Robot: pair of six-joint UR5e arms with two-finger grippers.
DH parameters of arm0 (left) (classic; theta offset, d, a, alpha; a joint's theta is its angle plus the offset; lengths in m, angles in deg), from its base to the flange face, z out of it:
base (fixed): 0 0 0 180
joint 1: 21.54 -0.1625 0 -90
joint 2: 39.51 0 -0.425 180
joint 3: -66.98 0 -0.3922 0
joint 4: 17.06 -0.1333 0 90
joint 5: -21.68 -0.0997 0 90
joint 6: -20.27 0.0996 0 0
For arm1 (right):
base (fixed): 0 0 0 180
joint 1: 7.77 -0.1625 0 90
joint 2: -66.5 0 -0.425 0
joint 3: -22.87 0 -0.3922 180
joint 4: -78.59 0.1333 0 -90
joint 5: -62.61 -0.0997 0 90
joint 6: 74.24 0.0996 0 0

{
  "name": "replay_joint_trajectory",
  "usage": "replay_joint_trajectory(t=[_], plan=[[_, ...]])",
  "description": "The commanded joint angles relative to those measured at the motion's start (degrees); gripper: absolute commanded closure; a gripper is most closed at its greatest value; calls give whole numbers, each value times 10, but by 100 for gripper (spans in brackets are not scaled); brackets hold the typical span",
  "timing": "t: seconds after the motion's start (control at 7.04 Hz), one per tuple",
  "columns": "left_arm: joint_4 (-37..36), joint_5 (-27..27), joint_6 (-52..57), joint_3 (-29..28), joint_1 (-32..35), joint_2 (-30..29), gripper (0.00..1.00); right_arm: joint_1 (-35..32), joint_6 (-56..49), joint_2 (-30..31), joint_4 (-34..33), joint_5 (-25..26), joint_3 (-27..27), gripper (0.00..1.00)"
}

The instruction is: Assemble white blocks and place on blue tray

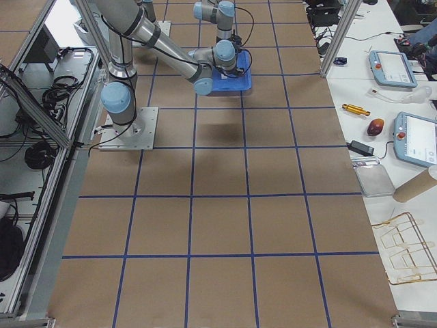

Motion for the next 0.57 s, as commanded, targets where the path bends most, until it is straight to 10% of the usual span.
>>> replay_joint_trajectory(t=[0.0, 0.43], plan=[[0, 0, 14, -1, 0, 0, 90, 22, 82, 36, 14, 3, 3, 27], [0, -2, 21, -1, 0, 0, 90, 47, 306, 59, 40, 73, 44, 20]])
